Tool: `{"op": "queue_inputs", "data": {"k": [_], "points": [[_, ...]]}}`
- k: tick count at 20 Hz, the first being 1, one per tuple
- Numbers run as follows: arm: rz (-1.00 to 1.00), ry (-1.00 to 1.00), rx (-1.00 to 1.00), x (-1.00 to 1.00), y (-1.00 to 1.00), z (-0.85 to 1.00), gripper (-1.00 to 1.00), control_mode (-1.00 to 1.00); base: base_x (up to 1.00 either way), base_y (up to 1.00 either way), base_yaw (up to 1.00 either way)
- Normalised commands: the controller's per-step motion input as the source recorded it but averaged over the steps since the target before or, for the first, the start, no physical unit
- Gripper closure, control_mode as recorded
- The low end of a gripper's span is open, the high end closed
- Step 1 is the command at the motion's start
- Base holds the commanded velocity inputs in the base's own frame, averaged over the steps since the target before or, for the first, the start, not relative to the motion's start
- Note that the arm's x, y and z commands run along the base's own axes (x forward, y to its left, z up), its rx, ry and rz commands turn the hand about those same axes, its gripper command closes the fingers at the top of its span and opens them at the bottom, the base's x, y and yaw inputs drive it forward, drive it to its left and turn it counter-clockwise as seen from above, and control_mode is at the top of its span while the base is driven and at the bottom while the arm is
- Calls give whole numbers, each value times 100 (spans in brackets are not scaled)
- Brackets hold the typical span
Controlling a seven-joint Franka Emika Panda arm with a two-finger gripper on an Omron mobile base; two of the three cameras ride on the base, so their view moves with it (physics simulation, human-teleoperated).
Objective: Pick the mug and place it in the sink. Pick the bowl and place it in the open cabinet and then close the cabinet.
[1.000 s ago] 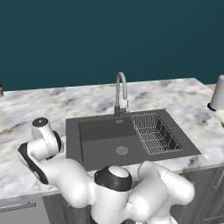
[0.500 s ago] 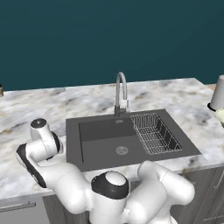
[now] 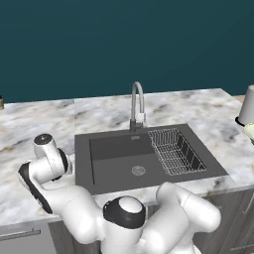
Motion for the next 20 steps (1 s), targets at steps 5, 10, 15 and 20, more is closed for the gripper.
{"op": "queue_inputs", "data": {"k": [5,10,15,20], "points": [[-36,0,0,-13,-29,9,100,-100,0,0,0],[-24,-5,-8,-7,-26,49,100,-100,0,0,0],[-16,-1,-8,0,-40,34,100,-100,0,0,0],[-3,0,-1,0,-55,7,100,-100,0,0,0]]}}
